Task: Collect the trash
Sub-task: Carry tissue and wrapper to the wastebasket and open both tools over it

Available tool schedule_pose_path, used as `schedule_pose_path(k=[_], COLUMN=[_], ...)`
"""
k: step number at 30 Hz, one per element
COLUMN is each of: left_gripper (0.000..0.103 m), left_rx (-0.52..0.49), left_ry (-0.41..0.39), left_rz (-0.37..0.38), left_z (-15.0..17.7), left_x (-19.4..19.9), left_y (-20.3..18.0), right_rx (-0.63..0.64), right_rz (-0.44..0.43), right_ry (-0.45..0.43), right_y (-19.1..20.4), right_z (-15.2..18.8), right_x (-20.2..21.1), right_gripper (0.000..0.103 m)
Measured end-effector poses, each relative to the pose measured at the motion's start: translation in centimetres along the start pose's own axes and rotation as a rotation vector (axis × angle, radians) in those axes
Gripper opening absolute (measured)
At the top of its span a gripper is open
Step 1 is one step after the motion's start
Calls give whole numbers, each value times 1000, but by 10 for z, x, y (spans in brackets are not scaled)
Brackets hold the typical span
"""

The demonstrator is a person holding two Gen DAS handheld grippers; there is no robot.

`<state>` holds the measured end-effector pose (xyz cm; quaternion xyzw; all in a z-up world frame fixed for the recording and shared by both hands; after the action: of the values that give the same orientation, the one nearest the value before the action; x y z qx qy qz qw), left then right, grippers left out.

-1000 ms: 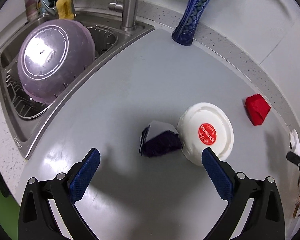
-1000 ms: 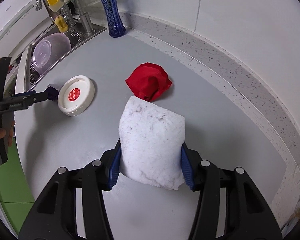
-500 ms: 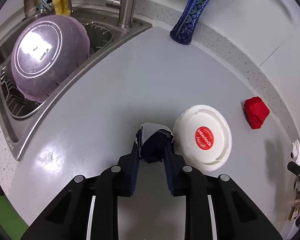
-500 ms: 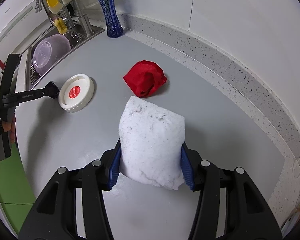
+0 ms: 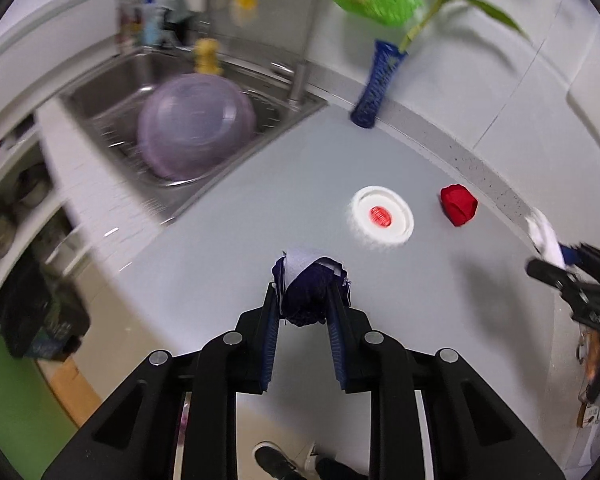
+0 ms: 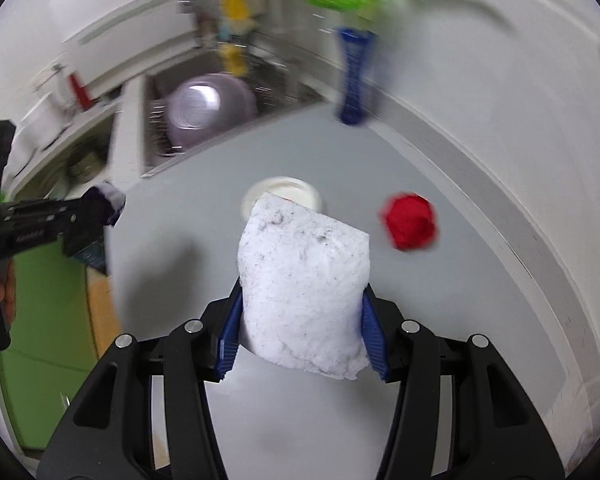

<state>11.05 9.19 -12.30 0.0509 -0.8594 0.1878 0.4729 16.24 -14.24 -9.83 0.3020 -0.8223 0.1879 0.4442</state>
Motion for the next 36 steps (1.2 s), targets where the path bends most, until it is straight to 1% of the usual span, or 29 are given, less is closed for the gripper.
schedule_pose_path(k=[4,7,10,11,16,17,21,23,24,27,29,32,34,36], left_gripper=[23,23,23,23,23,23,23,23,23,23,23,23,23,23], left_rx=[70,108,157,168,261,273,343,372,388,425,445,473,491,512], left_ry=[-60,-93,-113,-122,-153,-159,-172,-170,-166,-151,-144,-119,-107,-95], left_rz=[-55,-122,-164,-192,-253,-264,-292,-297,-299,-293,-282,-270,-265,-256], left_z=[31,57,80,90,125,130,147,155,160,175,190,219,240,258], left_x=[70,113,145,157,201,207,219,215,212,181,146,79,30,-11], left_y=[45,80,110,123,173,180,209,223,231,261,285,322,347,368], right_rx=[89,155,219,241,343,371,450,491,500,539,556,558,568,561], right_rz=[-72,-129,-201,-230,-339,-361,-420,-443,-448,-448,-436,-427,-405,-404], right_ry=[-52,-92,-129,-141,-159,-160,-146,-128,-123,-104,-91,-65,-52,-34], right_y=[62,115,175,197,284,304,359,386,391,418,433,446,453,455], right_z=[-22,-36,-49,-52,-61,-62,-61,-59,-56,-45,-31,-7,17,37], right_x=[14,24,36,39,47,48,44,35,30,1,-38,-96,-143,-179], right_gripper=[52,52,52,52,52,52,52,52,52,52,52,52,52,52])
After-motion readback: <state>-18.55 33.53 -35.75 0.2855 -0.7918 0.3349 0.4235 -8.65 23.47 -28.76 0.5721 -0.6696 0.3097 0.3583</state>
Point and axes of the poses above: each gripper's, at about its wrist camera, not at the fingertips, and x roughly against the way its jaws point, y to its left, z to its underside, the point moved 6 cm from there along -x, roughly the way its jaws point, and after that the axes turned 10 degrees about x, right-handed, at the moved point
